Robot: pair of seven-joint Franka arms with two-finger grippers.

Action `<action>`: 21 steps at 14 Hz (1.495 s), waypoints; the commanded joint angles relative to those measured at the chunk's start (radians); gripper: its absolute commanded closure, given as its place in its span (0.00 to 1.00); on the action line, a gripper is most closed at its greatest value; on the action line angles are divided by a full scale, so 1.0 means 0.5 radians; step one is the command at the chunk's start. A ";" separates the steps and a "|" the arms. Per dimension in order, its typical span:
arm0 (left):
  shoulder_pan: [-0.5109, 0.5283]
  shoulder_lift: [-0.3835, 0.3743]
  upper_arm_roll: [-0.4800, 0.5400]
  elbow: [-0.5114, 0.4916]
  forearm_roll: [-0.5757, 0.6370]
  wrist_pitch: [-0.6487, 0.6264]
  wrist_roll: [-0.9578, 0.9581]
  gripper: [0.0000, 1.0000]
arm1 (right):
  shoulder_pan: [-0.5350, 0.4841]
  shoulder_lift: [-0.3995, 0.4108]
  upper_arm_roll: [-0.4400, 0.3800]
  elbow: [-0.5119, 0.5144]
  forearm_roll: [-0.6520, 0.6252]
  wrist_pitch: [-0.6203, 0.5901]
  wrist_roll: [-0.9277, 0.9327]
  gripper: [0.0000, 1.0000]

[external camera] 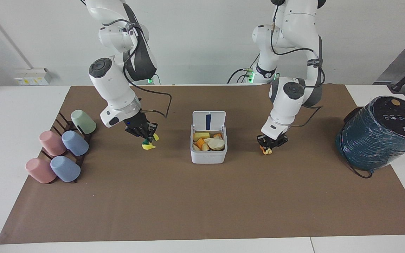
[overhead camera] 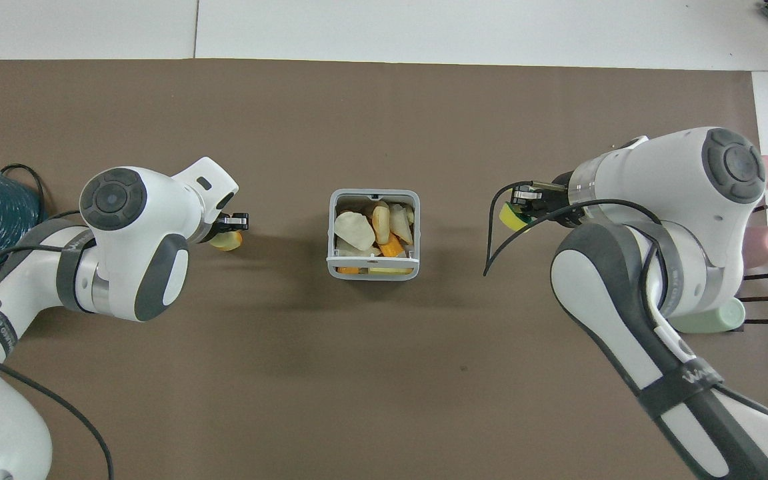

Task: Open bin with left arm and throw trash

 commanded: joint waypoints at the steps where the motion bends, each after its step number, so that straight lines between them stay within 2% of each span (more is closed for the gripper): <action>1: 0.025 -0.011 0.010 0.222 -0.004 -0.254 0.032 1.00 | -0.011 -0.020 0.018 0.058 0.149 -0.055 0.132 1.00; 6: 0.050 -0.011 0.010 0.532 -0.010 -0.527 0.029 1.00 | 0.029 -0.017 0.021 0.082 0.360 -0.040 0.298 1.00; 12: 0.062 0.001 0.013 0.722 -0.081 -0.748 0.023 1.00 | 0.050 -0.017 0.039 0.085 0.392 -0.010 0.353 1.00; 13: 0.062 0.004 0.013 0.753 -0.081 -0.782 0.023 1.00 | 0.111 -0.007 0.061 0.085 0.440 0.039 0.490 1.00; 15: 0.065 0.011 0.013 0.784 -0.126 -0.801 0.014 1.00 | 0.323 0.032 0.061 0.058 0.517 0.342 0.775 1.00; 16: 0.062 0.011 0.013 0.787 -0.136 -0.801 0.014 1.00 | 0.360 0.072 0.061 0.058 0.523 0.416 0.852 0.99; 18: 0.065 0.011 0.013 0.790 -0.136 -0.801 0.011 1.00 | 0.525 0.164 0.061 0.043 0.560 0.600 0.933 0.81; 19: 0.062 0.011 0.013 0.790 -0.136 -0.801 0.011 1.00 | 0.575 0.189 0.061 0.006 0.560 0.701 0.945 0.46; 20: 0.062 0.014 0.013 0.790 -0.139 -0.801 0.004 1.00 | 0.584 0.189 0.061 -0.019 0.560 0.730 0.948 0.00; 21: 0.062 0.014 0.013 0.790 -0.142 -0.794 0.001 1.00 | 0.581 0.189 0.058 -0.016 0.557 0.715 0.939 0.00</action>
